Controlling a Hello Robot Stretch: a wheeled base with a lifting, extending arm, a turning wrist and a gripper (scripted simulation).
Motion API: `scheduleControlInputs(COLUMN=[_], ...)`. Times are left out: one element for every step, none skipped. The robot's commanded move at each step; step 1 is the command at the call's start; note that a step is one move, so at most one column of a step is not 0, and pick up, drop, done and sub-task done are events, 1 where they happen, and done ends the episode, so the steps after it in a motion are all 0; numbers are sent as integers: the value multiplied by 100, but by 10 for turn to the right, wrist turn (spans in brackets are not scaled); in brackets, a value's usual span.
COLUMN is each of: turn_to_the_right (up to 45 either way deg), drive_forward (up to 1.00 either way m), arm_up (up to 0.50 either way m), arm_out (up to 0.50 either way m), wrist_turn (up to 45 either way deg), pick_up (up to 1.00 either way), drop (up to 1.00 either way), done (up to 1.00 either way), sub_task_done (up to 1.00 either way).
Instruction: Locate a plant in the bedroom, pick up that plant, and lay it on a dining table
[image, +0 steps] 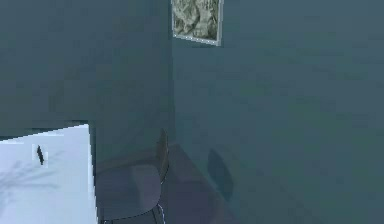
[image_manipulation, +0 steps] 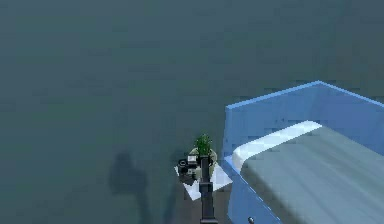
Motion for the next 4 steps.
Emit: scheduleControlInputs(turn_to_the_right=[0,0,0,0], drive_forward=[0,0,0,0], arm_up=[0,10,32,0], arm_out=[0,0,0,0], wrist_turn=[0,0,0,-450], pick_up=[100,0,0,0], drop=[0,0,0,0], done=[0,0,0,0], sub_task_done=[0,0,0,0])
